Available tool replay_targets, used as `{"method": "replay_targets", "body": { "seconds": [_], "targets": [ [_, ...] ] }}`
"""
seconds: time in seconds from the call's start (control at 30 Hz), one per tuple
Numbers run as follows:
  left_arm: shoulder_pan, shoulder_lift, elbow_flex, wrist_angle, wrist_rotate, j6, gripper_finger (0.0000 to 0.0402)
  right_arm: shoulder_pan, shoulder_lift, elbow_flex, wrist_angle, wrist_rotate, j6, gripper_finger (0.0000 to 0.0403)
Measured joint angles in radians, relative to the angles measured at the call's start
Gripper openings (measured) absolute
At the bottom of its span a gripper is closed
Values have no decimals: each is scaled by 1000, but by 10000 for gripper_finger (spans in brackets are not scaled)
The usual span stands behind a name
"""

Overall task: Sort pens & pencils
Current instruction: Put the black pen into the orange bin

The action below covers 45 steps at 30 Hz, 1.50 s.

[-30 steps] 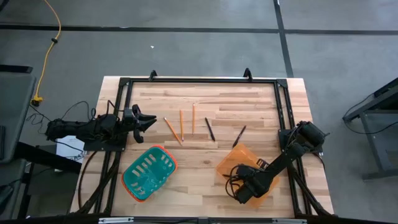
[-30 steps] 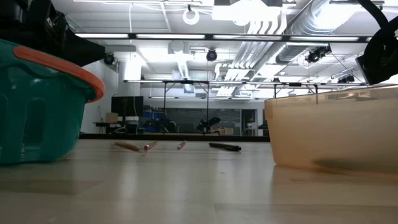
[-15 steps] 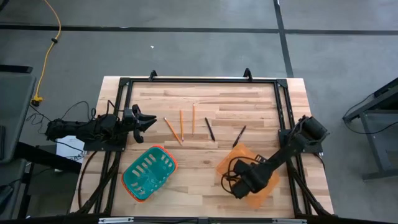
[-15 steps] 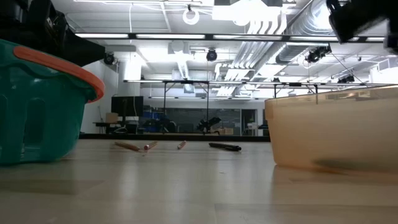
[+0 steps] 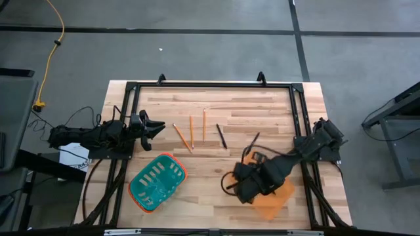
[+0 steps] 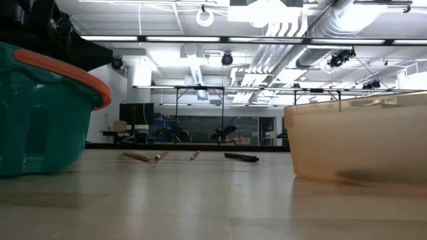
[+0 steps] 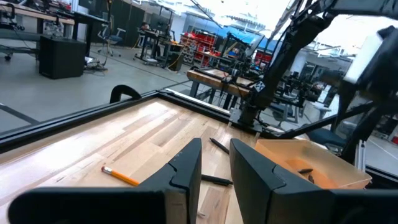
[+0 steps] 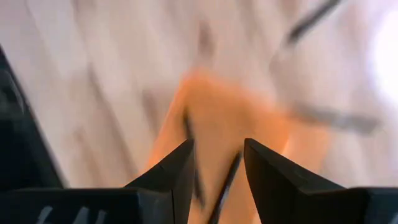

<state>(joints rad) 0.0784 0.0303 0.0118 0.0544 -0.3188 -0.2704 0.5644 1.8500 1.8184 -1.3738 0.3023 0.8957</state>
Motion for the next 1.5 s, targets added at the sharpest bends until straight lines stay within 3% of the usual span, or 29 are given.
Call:
{"method": "replay_targets", "body": {
  "seconds": [0.23, 0.37, 0.53, 0.8, 1.3, 1.5],
  "targets": [
    [0, 0, 0, 0, 0, 0, 72, -53, 0, 165, -33, 385, -168, 131],
    [0, 0, 0, 0, 0, 0, 72, -90, 0, 218, -57, 457, -329, 131],
    [0, 0, 0, 0, 0, 0, 72, -149, -1, 280, -47, 538, -331, 131],
    [0, 0, 0, 0, 0, 0, 72, -252, -1, 381, 14, 398, -408, 131],
    [0, 0, 0, 0, 0, 0, 72, -403, -32, 392, 392, -142, -801, 131],
    [0, 0, 0, 0, 0, 0, 72, -406, -91, 393, 432, -170, -894, 131]
  ]
}}
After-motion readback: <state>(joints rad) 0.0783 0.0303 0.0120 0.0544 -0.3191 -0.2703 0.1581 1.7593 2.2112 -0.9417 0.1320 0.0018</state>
